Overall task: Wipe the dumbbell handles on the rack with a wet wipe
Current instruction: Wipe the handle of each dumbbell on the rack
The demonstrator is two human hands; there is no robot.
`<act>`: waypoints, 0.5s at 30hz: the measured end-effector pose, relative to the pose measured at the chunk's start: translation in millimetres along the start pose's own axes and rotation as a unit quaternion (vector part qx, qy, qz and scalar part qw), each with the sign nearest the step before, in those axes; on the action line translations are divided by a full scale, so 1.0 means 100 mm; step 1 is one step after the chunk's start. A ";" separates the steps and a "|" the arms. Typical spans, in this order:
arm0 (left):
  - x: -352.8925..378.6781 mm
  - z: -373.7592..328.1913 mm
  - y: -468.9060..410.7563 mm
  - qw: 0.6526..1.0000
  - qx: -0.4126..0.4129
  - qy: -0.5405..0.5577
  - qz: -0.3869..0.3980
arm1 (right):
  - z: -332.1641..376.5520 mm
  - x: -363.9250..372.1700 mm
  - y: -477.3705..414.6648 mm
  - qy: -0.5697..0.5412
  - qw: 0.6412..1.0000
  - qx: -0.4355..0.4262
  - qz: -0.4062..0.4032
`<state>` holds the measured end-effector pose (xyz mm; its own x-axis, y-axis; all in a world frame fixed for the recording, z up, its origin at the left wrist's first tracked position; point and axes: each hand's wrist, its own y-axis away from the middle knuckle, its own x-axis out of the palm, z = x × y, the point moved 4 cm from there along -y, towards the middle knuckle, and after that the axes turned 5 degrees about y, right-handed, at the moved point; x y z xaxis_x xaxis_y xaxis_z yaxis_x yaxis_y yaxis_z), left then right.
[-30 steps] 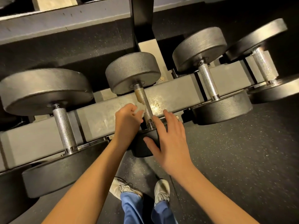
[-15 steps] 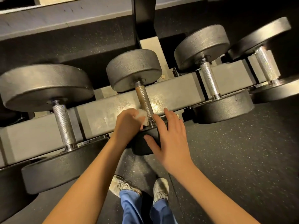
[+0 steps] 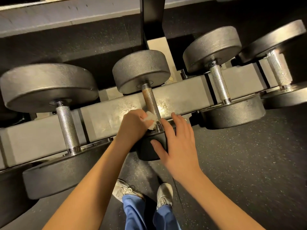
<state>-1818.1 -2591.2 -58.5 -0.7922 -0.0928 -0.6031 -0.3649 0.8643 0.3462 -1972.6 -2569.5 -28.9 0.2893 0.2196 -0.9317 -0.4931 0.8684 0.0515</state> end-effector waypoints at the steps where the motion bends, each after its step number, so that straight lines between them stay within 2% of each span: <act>1: -0.01 -0.01 -0.01 1.000 0.004 -0.003 0.008 | 0.00 0.00 0.00 0.000 1.000 0.003 0.001; 5: -0.15 -0.08 -0.11 0.996 -0.033 0.032 -0.071 | 0.01 -0.01 -0.01 -0.002 1.000 0.006 -0.001; 9: -0.27 -0.08 -0.33 0.968 -0.070 0.177 -0.163 | 0.01 0.00 0.00 -0.007 1.000 0.005 0.000; 11: -0.24 -0.16 -0.35 0.961 -0.055 0.197 -0.187 | 0.00 0.01 0.00 -0.010 1.000 0.005 -0.002; 13: -0.17 -0.23 -0.23 0.966 -0.016 0.164 -0.197 | 0.00 0.00 0.00 -0.011 1.000 0.005 0.000; 15: -0.10 -0.22 -0.06 0.975 0.024 0.153 -0.158 | 0.00 -0.01 0.01 -0.025 1.000 0.006 0.006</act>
<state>-1818.6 -2606.5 -38.9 -0.7558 -0.4945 -0.4293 -0.5963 0.7907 0.1389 -1973.5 -2568.8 -28.2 0.3242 0.2508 -0.9121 -0.4874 0.8707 0.0662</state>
